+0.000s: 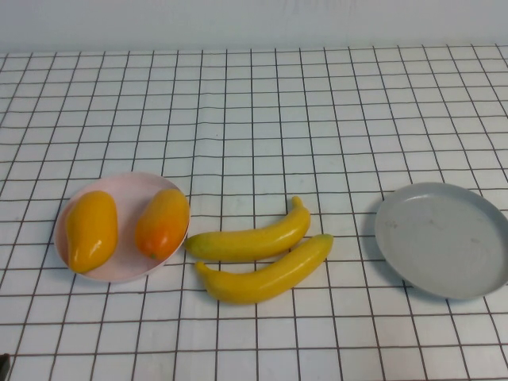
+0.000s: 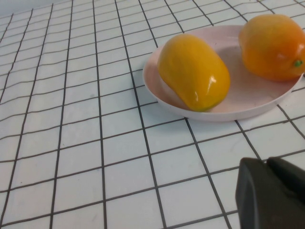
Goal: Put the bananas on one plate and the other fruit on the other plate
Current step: Put another type of fruit in the right plate
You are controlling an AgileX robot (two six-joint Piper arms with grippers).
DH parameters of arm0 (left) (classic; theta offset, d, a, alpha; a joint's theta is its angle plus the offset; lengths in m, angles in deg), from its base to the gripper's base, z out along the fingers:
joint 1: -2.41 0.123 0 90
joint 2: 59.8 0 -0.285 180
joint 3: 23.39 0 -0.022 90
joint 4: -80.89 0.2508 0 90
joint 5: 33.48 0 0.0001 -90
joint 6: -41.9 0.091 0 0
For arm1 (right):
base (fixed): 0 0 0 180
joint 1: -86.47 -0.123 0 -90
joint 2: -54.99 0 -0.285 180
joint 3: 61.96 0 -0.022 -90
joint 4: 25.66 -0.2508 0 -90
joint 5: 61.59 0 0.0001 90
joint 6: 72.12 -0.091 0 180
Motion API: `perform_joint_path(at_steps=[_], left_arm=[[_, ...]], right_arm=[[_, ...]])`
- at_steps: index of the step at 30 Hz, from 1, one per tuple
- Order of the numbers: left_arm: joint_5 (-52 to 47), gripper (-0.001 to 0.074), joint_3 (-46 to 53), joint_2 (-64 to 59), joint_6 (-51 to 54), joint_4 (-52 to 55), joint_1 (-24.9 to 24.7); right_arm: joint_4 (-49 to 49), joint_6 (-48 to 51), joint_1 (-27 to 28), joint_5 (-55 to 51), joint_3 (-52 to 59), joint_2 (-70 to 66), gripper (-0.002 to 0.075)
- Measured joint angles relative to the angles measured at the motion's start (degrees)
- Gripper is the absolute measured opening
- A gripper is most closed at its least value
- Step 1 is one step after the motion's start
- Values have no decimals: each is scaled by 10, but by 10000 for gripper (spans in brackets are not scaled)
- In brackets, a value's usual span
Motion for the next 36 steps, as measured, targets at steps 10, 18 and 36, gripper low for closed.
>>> perform_joint_path(at_steps=[10,18,36], left_arm=[[0,0,0,0,0,0,0],[0,0,0,0,0,0,0],[0,-1,0,0,0,0,0]], right_arm=[[38,76,0,-45,-98,-199,-16],[38,216,-16,-224,-246,-415,-16],[159,445,-315,-267,-480,-722,443]])
